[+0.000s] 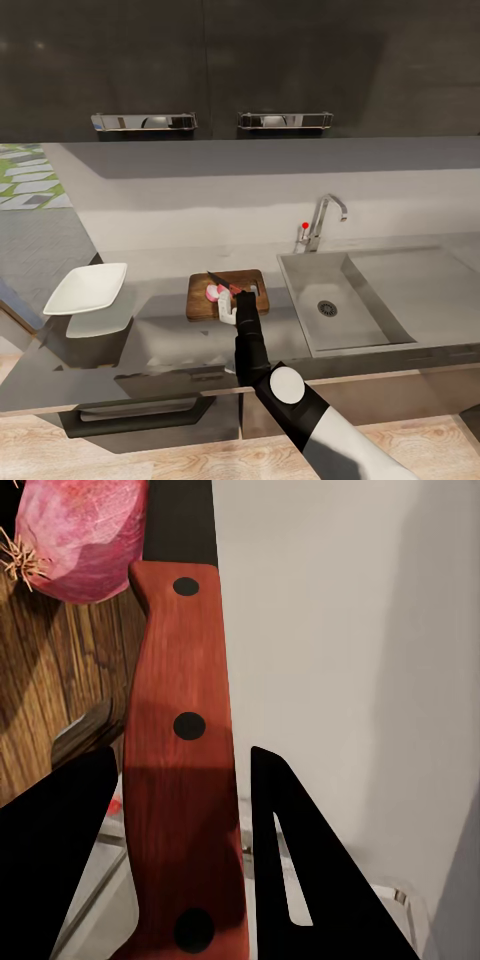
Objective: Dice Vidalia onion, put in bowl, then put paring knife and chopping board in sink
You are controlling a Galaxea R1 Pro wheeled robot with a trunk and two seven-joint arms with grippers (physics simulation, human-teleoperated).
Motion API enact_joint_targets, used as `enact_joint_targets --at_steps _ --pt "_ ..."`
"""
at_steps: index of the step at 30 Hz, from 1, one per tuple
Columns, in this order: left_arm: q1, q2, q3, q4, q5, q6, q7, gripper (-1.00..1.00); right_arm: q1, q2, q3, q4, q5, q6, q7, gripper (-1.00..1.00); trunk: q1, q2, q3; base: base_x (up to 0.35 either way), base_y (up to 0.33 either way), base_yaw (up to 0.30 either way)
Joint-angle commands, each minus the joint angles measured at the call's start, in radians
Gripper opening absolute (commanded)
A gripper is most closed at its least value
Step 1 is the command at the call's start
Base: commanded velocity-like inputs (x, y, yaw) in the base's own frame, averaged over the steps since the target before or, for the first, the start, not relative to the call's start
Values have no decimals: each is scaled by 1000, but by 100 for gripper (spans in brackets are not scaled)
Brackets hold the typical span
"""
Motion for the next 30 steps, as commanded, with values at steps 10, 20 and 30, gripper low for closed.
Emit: enact_joint_targets --at_steps 10,20,30 --pt "-2 -1 -9 4 9 -7 1 100 -1 0 2 -1 11 6 10 -100 1 -2 -2 0 0 0" --pt "-2 0 -9 4 9 -7 1 100 -1 0 2 25 9 6 10 -100 1 -2 -2 0 0 0" --pt "-2 -1 -9 4 9 -7 1 100 -1 0 1 7 8 5 6 -100 1 -2 -2 0 0 0"
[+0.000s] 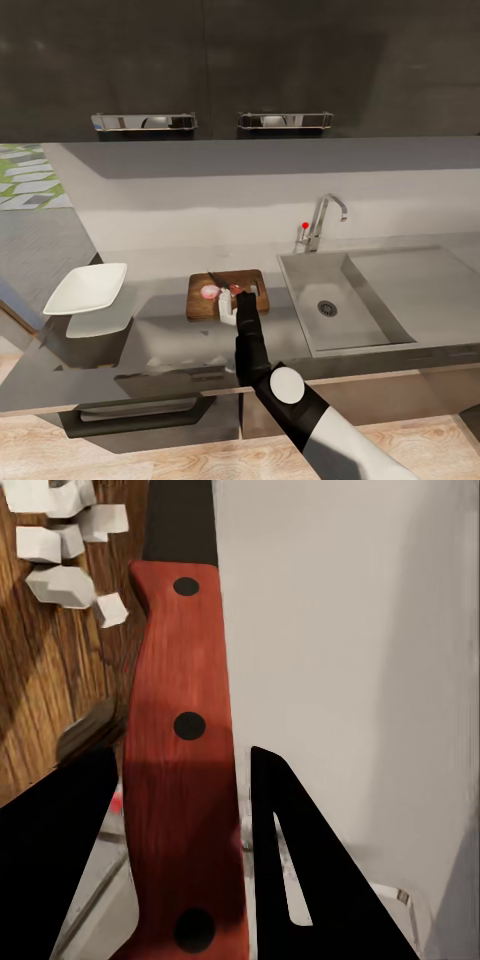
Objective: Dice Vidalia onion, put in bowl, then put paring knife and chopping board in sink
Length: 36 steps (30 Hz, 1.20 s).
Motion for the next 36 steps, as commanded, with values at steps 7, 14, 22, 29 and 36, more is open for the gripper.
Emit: enact_joint_targets --at_steps 7,14,22,29,36 --pt "-2 0 -9 4 9 -7 1 100 -1 0 0 -29 11 7 -26 -100 1 -2 -2 0 45 0" --pt "-2 0 -9 4 9 -7 1 100 -1 0 1 -28 10 7 -28 -100 1 -2 -2 0 6 0" --pt "-2 -1 -9 4 9 -7 0 100 -1 0 1 -19 4 7 -28 -100 1 -2 -2 -17 102 0" --pt "-2 0 -9 4 9 -7 0 100 -1 0 0 8 4 7 -28 -100 1 -2 -2 -1 6 0" --pt "-2 0 -9 4 9 -7 0 100 -1 0 0 87 5 -2 -28 -100 1 -2 -2 0 0 0"
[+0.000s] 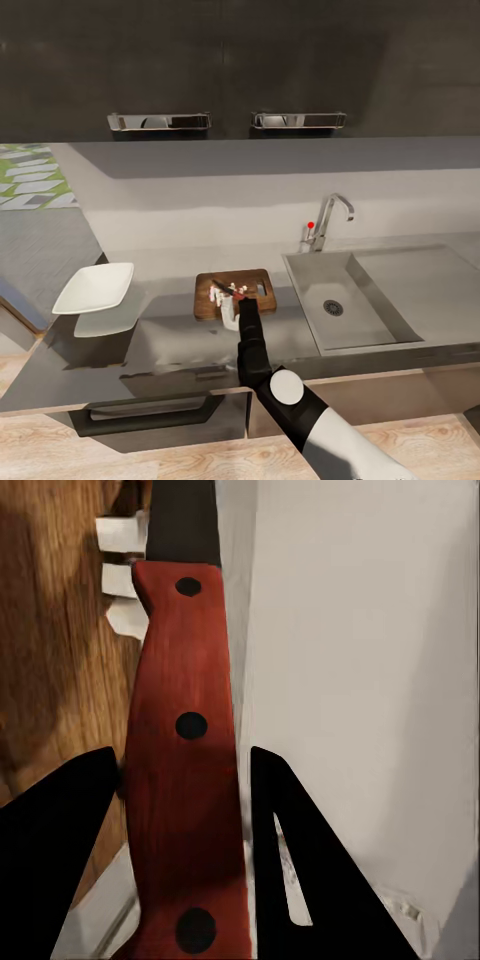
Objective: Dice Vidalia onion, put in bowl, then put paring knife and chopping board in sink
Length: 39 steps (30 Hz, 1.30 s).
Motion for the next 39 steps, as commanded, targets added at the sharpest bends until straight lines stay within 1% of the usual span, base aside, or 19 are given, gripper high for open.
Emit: enact_joint_targets --at_steps 1,12,14,15,18,19,21,22,23,24,27,28,30,31,32,33,35,36,39 --pt "-2 -1 -9 4 9 -7 1 100 -1 0 3 3 -2 -6 6 -100 1 -2 -2 0 0 0" --pt "-2 -1 -9 4 9 -7 1 100 -1 0 1 5 -3 -26 4 -100 1 -2 -2 0 0 0" --pt "-2 -1 -9 4 9 -7 1 100 -1 0 -11 1 -10 -27 -21 -100 1 -2 -2 0 0 0" --pt "-2 -1 -9 4 9 -7 1 100 -1 0 -44 -2 -24 -28 -47 -100 1 -2 -2 0 0 0" --pt "-2 -2 -9 4 9 -7 1 100 -2 0 -197 -25 -87 -87 -116 -100 1 -2 -2 0 0 0" --pt "-2 -2 -9 4 9 -7 1 100 -2 0 -247 -45 -97 -120 -126 -100 1 -2 -2 0 0 0" --pt "-2 -2 -9 4 9 -7 1 100 -2 0 -371 -94 -114 -155 -133 -100 1 -2 -2 0 0 0" --pt "-2 -2 -9 4 9 -7 1 100 -2 0 -413 -108 -131 -167 -134 -100 1 -2 -2 0 0 0" --pt "-2 -2 -9 4 9 -7 1 100 -2 0 -468 -124 -172 -191 -134 -100 1 -2 -2 0 0 0" --pt "-2 -2 -9 4 9 -7 1 100 -2 0 -498 -131 -212 -210 -134 -100 1 -2 -2 0 0 0" --pt "-2 -2 -9 4 9 -7 1 100 -2 0 -600 -145 -419 -255 -131 -100 1 -2 -2 0 0 0" --pt "-2 -2 -9 4 9 -7 1 100 -2 0 -621 -154 -459 -258 -130 -100 1 -2 -2 0 0 0" --pt "-2 -2 -9 4 9 -7 1 100 -2 -5 -691 -187 -579 -260 -116 -100 1 -2 -2 0 0 0" --pt "-2 -2 -9 4 9 -7 1 100 -1 -13 -715 -192 -624 -260 -106 -100 1 -2 -2 0 0 0" --pt "-2 -2 -9 4 9 -7 1 100 -2 -36 -755 -199 -710 -258 -76 -100 1 -2 -2 0 0 0" --pt "-2 -2 -9 4 9 -6 1 100 -2 -63 -774 -204 -764 -256 -46 -100 1 -2 -2 0 0 0" --pt "-2 -2 -9 4 9 -6 1 100 -1 -108 -789 -228 -836 -241 10 -100 1 -2 -2 0 0 0" --pt "-2 -2 -9 4 9 -6 1 100 -1 -131 -800 -252 -882 -197 46 -100 1 -2 -2 0 0 0" --pt "-2 -2 -9 4 9 -7 1 100 -2 -151 -826 -293 -920 -104 93 -100 1 -2 -2 0 0 0"
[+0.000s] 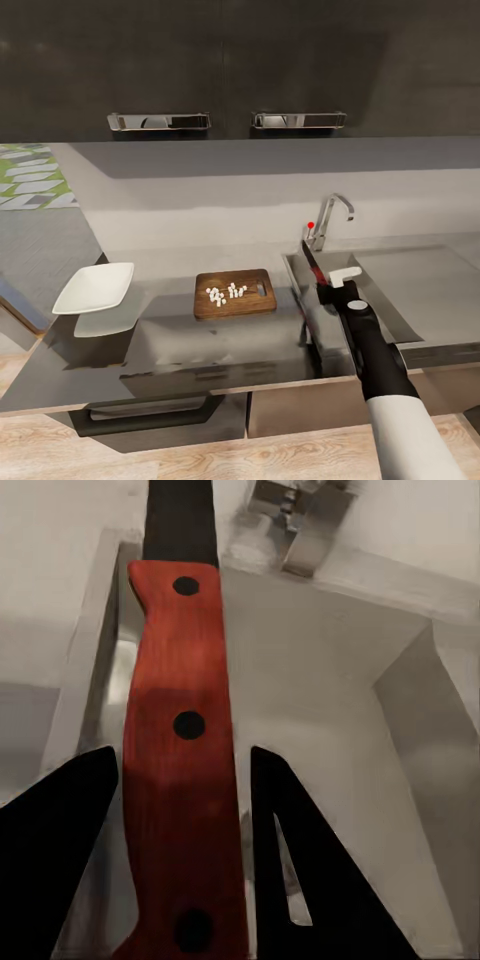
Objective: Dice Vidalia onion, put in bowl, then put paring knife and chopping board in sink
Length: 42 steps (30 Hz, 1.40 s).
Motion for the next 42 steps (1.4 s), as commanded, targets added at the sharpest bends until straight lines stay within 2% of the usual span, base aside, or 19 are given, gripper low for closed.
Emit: enact_joint_targets --at_steps 1,7,10,11,15,17,24,32,39,42 --pt "-2 -1 -9 4 9 -7 1 100 -1 -3 -11 -12 5 25 23 -100 1 -2 -2 0 0 0" --pt "-2 -1 -9 4 9 -6 2 100 0 -8 -26 -16 -3 71 41 -100 1 -2 -2 1 -3 0" --pt "-2 -1 -9 5 9 -6 3 100 0 -9 -26 22 -4 89 43 -100 1 -2 -2 79 -101 0" --pt "-2 -1 -9 5 9 -6 4 100 0 -9 -33 53 -4 90 45 -100 1 -2 -2 125 -145 0" --pt "-2 -1 -9 4 10 -6 4 100 0 -8 -113 121 -5 84 49 -100 1 -2 -2 52 -59 0" --pt "-2 -1 -9 4 10 -6 4 100 0 -9 -125 160 -5 77 49 -100 1 -2 -2 8 -9 0" --pt "-2 -1 -9 4 9 -6 4 100 0 -12 -134 325 -4 -15 41 -100 1 -2 -2 20 -27 0" --pt "-2 -1 -9 4 10 -6 4 100 -1 -14 -134 346 -4 -33 40 -100 1 -2 -2 174 -183 0" --pt "-2 -1 -9 4 10 -6 4 100 0 -12 -133 354 -5 -34 40 -100 1 -2 -2 25 -26 0" --pt "-2 -1 -9 4 10 -6 4 100 -1 -13 -134 410 -5 -85 40 -100 1 -2 -2 0 0 0"
